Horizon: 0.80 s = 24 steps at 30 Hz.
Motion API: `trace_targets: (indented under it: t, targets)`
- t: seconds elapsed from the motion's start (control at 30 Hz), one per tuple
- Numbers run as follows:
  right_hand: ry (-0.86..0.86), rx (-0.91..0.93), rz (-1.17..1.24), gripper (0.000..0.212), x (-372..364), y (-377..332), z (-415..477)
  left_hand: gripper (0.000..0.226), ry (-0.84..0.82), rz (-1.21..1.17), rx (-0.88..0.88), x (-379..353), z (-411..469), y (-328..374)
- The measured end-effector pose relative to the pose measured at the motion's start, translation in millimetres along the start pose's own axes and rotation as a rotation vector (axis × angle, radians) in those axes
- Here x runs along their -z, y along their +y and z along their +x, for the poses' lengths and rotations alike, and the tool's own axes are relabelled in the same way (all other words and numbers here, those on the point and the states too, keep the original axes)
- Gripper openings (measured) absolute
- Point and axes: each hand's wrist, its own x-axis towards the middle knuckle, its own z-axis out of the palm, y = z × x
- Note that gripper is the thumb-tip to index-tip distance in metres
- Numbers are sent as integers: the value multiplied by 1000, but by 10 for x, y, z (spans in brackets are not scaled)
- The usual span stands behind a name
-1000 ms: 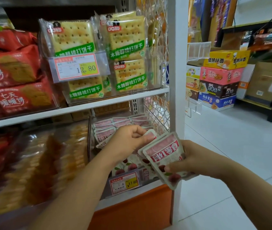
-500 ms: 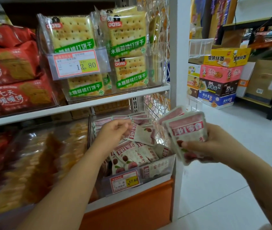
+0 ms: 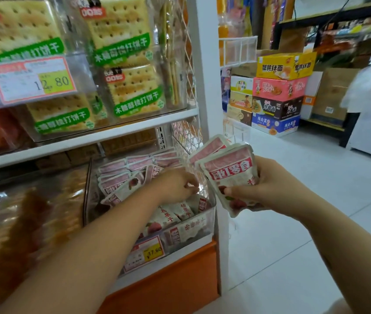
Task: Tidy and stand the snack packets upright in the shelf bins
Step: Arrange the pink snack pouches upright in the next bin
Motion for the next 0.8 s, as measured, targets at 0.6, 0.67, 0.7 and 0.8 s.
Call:
trace_targets:
  t: [0.6, 0.67, 0.7, 0.8]
  targets:
    - [-23, 11, -58, 26, -125, -20, -6, 46, -373, 260, 53, 169, -605, -206]
    - [-23, 18, -44, 26, -171, -41, 3, 46, -342, 178, 72, 168, -602, -188]
    - [-19, 29, -39, 26, -204, -55, 13, 46, -328, 135, 76, 177, -604, -196]
    - [-4, 70, -28, 29, -365, -105, 58, 43, -299, 103, 58, 159, -650, -265]
